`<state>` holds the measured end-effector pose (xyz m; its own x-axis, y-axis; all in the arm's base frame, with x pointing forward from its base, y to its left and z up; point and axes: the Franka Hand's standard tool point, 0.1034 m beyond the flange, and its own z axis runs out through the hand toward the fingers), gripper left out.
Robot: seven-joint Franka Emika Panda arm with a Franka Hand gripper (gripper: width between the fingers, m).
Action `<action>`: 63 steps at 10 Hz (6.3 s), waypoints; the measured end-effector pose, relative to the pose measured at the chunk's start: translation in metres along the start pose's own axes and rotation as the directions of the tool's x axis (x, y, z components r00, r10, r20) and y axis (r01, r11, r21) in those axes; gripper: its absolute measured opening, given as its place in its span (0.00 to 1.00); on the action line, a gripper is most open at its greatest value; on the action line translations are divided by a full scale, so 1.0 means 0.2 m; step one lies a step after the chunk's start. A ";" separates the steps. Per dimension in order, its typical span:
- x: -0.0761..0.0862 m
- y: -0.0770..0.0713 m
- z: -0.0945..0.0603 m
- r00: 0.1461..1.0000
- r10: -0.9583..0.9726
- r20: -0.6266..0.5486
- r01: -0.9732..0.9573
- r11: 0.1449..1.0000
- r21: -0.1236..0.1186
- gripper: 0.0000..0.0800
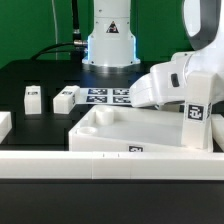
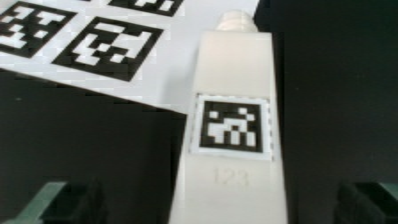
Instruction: Assemble desk
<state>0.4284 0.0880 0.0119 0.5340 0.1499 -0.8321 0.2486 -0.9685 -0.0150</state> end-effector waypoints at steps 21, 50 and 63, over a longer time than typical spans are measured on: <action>-0.31 0.27 -0.39 0.974 0.033 -0.224 -0.014 0.996 0.085 0.36; -0.29 0.89 -0.87 0.160 0.162 -0.974 -0.169 0.976 0.135 0.36; -0.18 0.95 -0.83 0.162 0.153 -0.975 -0.189 0.974 0.121 0.36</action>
Offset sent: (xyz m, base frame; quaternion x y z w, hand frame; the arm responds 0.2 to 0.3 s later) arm 0.0042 0.0008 0.0004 0.0077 0.0002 0.0002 1.0000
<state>0.5892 -0.0684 0.1313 0.9122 0.0703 0.4036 0.0432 -0.9962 0.0758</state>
